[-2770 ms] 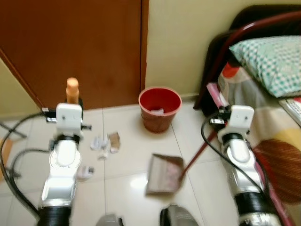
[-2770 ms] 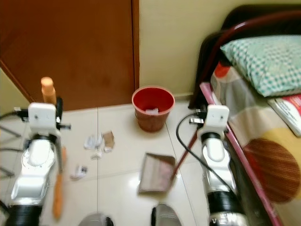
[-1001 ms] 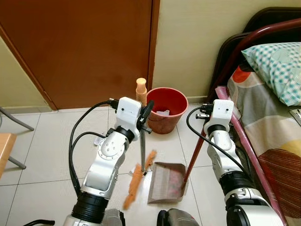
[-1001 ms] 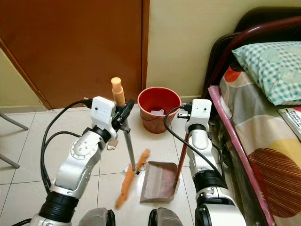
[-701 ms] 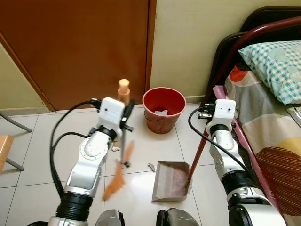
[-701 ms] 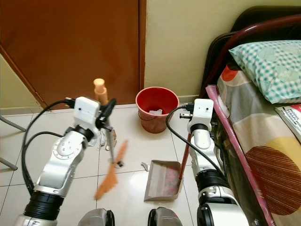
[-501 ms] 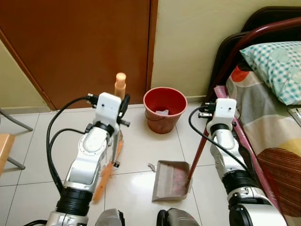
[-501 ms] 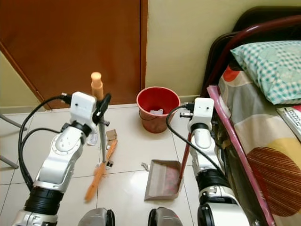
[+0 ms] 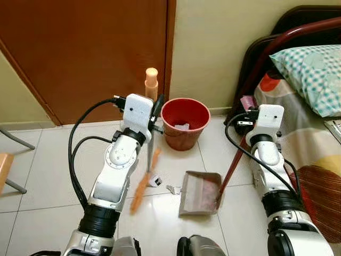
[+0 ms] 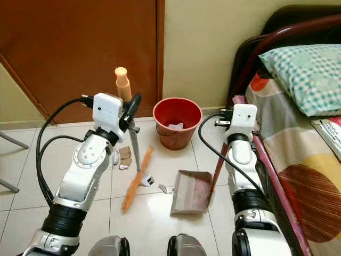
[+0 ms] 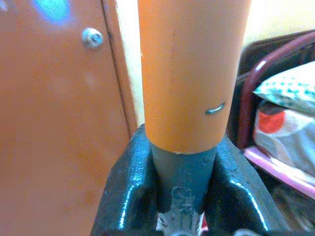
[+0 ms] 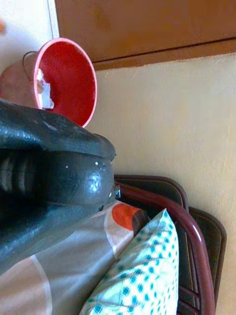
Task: Sweep floor
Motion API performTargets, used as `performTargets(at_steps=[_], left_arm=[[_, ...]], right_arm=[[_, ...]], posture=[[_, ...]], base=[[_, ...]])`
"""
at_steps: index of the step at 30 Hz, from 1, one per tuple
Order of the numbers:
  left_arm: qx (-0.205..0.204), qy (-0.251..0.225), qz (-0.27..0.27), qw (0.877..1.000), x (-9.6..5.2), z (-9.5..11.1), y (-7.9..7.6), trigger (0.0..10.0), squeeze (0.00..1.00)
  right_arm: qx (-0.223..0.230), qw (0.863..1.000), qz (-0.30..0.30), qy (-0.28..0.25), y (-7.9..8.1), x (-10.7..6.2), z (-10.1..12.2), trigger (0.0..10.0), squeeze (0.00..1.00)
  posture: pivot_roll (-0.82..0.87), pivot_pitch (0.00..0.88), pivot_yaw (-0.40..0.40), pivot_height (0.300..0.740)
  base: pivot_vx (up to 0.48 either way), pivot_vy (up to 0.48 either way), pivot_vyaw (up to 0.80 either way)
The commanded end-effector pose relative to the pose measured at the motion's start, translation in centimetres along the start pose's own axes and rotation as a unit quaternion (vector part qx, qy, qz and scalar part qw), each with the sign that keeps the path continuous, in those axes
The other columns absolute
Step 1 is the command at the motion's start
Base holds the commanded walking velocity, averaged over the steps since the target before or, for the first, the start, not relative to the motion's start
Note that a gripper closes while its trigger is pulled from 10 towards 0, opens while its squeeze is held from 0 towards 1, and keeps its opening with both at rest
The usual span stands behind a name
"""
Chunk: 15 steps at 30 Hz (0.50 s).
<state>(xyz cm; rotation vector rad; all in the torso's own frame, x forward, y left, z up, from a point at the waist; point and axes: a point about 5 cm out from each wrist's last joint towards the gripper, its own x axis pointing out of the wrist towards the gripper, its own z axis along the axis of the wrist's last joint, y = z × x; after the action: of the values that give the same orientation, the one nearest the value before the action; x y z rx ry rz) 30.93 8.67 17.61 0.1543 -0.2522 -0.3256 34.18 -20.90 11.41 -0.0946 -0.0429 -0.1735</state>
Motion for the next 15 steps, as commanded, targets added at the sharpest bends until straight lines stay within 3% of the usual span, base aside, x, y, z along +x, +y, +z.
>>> performTargets(at_steps=[1, 8, 9, 11, 15], left_arm=[[0.031, -0.06, 0.013, 0.998, 0.3, 2.6, 0.7, 10.0, 0.0], [0.0, -0.024, -0.028, 0.999, -0.2, 1.1, -0.5, 10.0, 0.0], [-0.017, -0.003, -0.068, 0.998, -0.6, 0.2, -1.9, 10.0, 0.0], [-0.025, 0.004, -0.083, 0.996, -0.8, -0.1, -2.4, 10.0, 0.0], [-0.071, 0.05, -0.139, 0.987, -1.7, -1.8, -4.8, 10.0, 0.0]], right_arm=[[-0.007, 1.0, -0.002, -0.013, -0.3, 0.2, 0.6, 10.0, 0.0], [-0.018, 1.0, 0.003, 0.009, 0.6, 0.3, -0.3, 10.0, 0.0], [-0.028, 0.999, 0.006, 0.025, 1.5, 0.2, -0.9, 10.0, 0.0], [-0.033, 0.999, 0.008, 0.032, 1.8, 0.2, -1.1, 10.0, 0.0], [-0.031, 0.998, 0.026, 0.056, 4.2, -0.2, -2.0, 10.0, 0.0]], posture=[[0.01, 0.123, -0.043, 0.74], [0.02, 0.126, -0.041, 0.74], [0.02, 0.126, -0.041, 0.74], [0.03, 0.128, -0.04, 0.74], [0.03, 0.128, -0.038, 0.74]], base=[[0.0, 0.0, 0.0], [0.0, 0.0, 0.0], [0.0, 0.0, 0.0], [0.0, 0.0, 0.0], [0.0, 0.0, 0.0]])
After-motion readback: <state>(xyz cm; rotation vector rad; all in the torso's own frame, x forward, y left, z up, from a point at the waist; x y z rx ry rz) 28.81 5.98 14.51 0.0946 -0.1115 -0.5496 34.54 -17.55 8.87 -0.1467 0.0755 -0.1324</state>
